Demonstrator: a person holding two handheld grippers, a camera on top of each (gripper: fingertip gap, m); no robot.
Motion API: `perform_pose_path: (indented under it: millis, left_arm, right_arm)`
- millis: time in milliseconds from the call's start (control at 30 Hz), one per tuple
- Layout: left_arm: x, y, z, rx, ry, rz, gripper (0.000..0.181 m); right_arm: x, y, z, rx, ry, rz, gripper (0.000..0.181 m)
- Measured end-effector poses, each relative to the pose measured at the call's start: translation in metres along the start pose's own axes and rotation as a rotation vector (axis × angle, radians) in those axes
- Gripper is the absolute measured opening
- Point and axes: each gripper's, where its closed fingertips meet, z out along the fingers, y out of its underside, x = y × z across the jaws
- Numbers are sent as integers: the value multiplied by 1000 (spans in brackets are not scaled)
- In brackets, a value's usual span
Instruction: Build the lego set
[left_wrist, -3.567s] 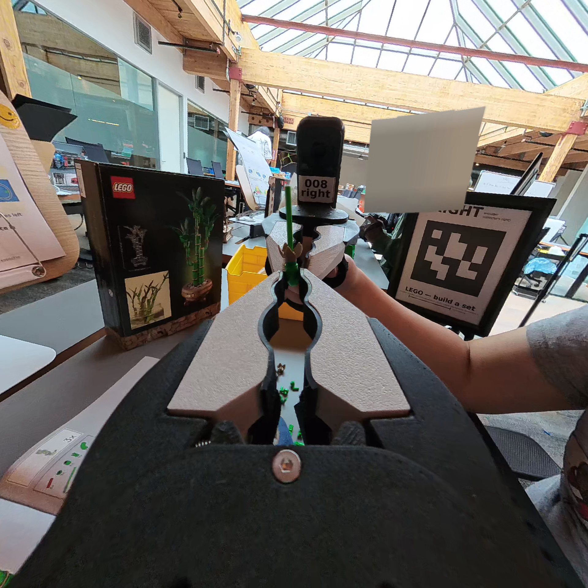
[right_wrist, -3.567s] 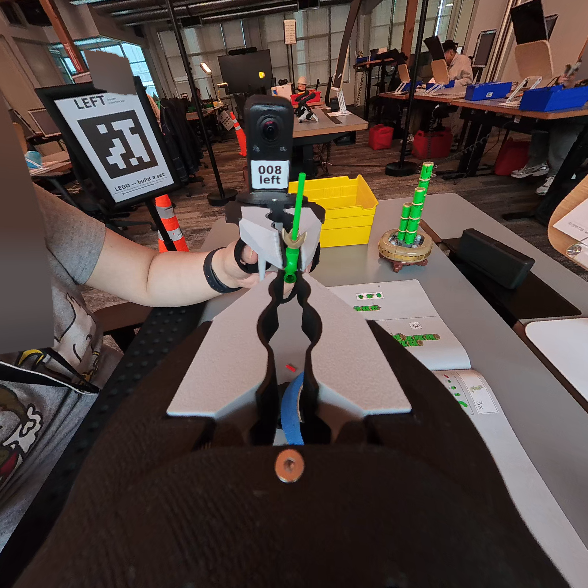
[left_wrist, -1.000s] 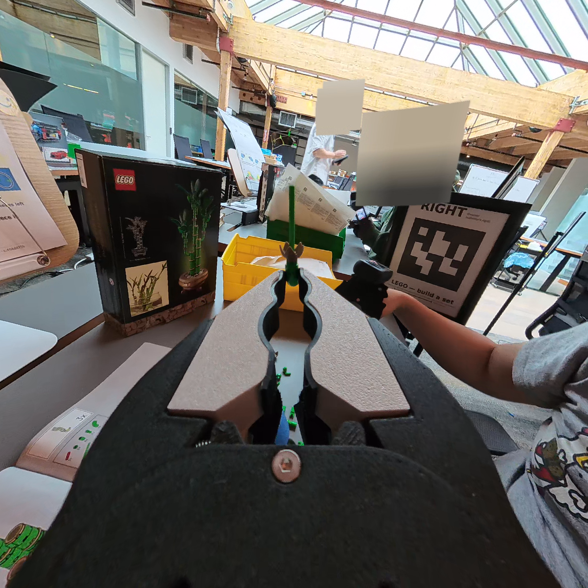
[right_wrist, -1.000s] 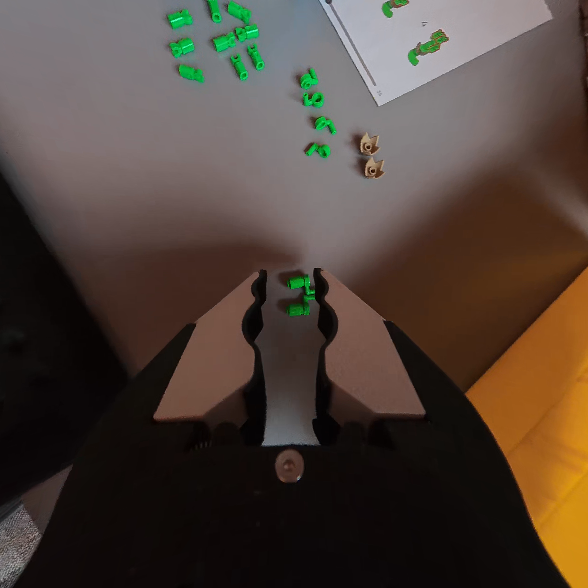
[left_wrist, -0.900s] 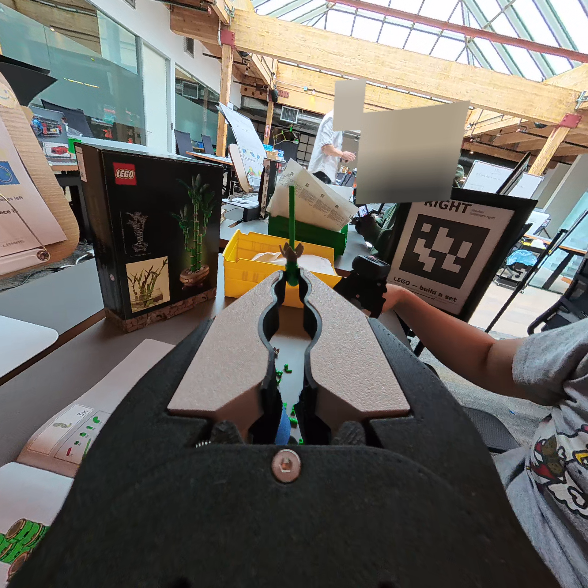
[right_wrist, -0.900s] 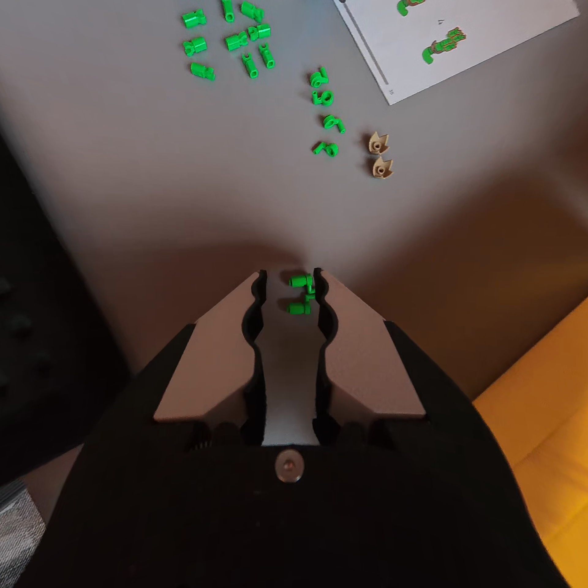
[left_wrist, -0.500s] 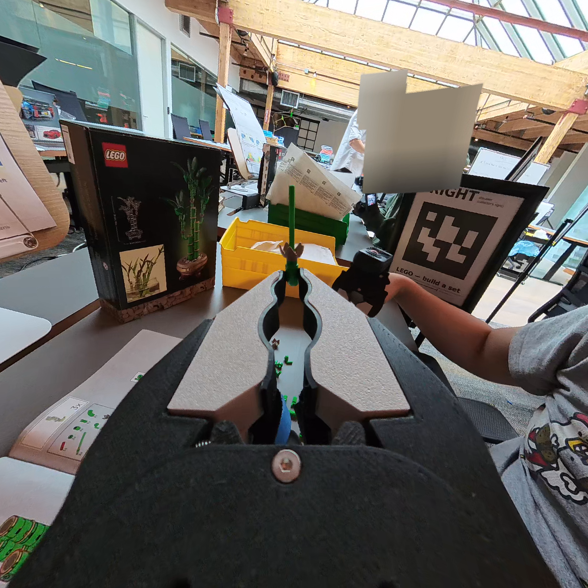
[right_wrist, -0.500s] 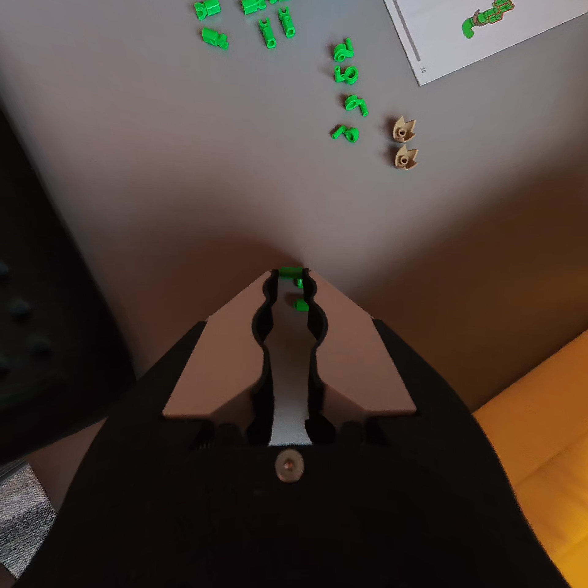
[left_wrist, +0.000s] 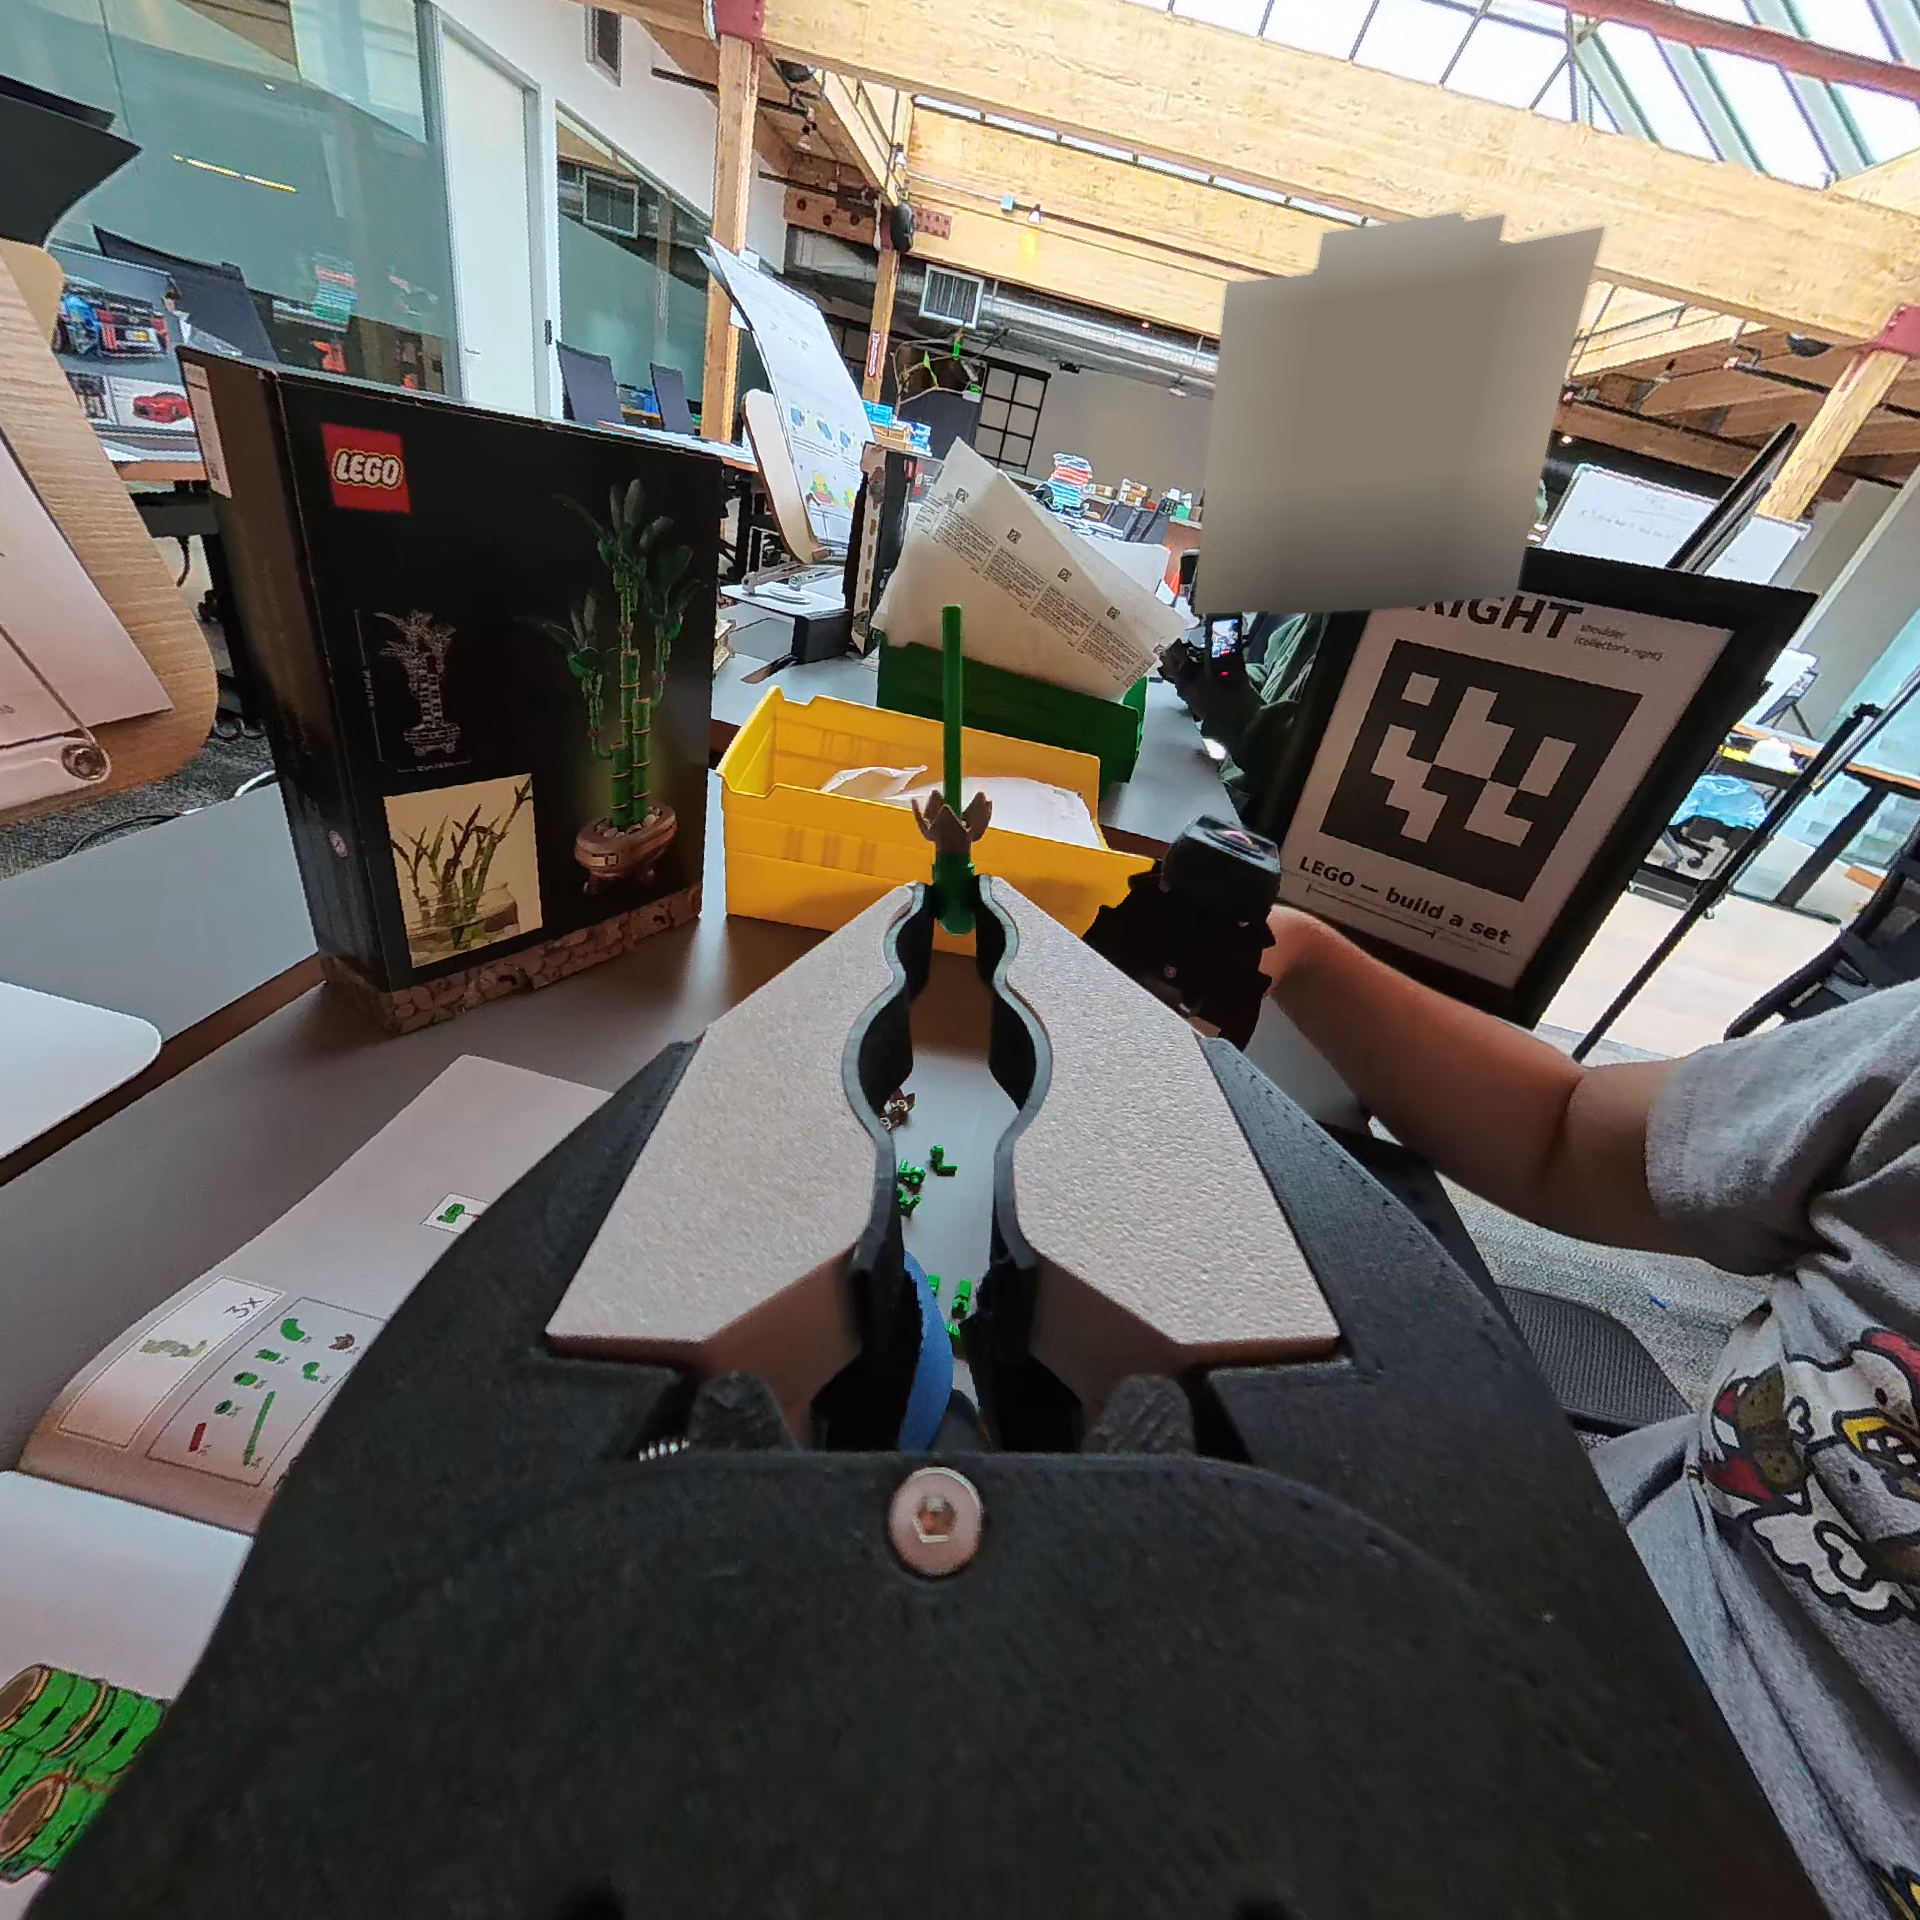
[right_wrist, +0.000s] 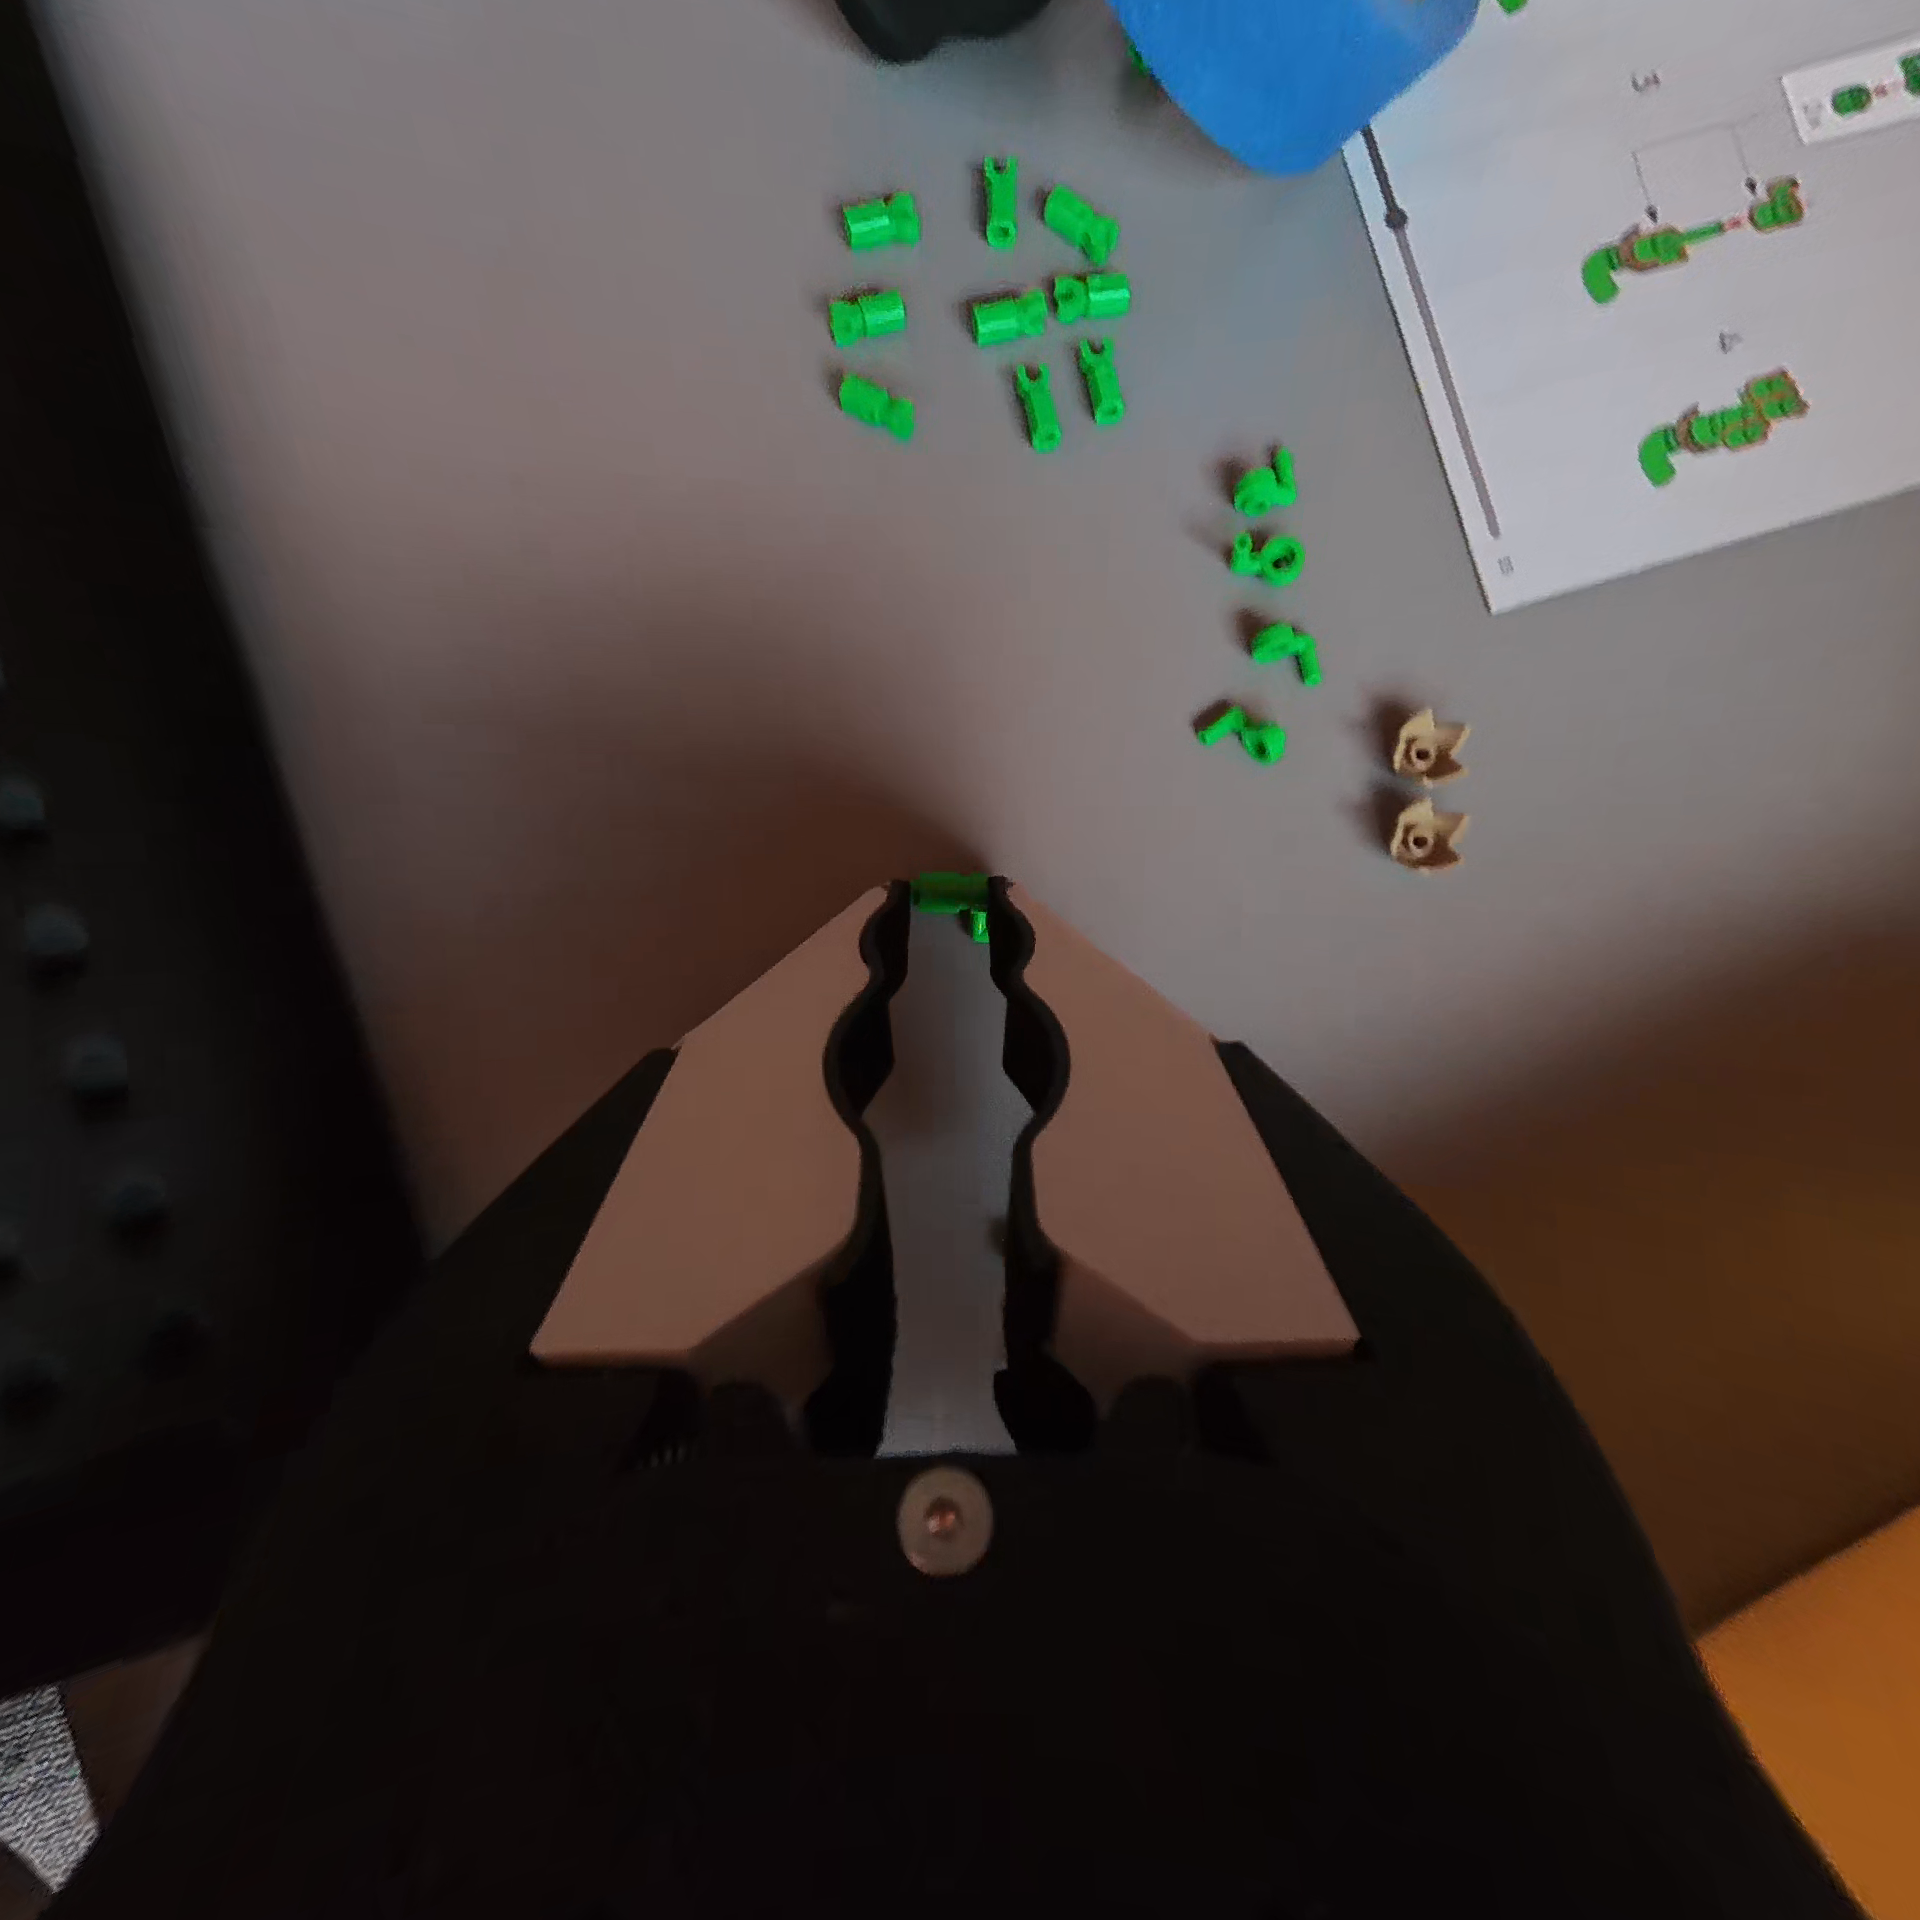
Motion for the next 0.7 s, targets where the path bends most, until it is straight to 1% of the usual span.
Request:
perform_pose_path:
  millis: [133, 267, 367, 500, 700]
  left_arm:
    - [-2, -1, -2, 3, -3, -5, 5]
    - [-4, -2, -4, 8, -5, -7, 5]
    - [-5, -2, -4, 11, -6, -9, 5]
    - [-4, -2, -5, 10, -5, -11, 5]
    - [-2, -3, -4, 9, -2, -4, 5]
  right_arm:
    - [-5, -16, 11, 29, -40, -22, 13]
    - [-7, -23, 16, 66, -60, -20, 13]
    - [-7, -25, 17, 95, -61, -15, 14]
    - [-6, -25, 16, 135, -47, -7, 23]
    - [-1, -17, 11, 186, -26, 54, 24]
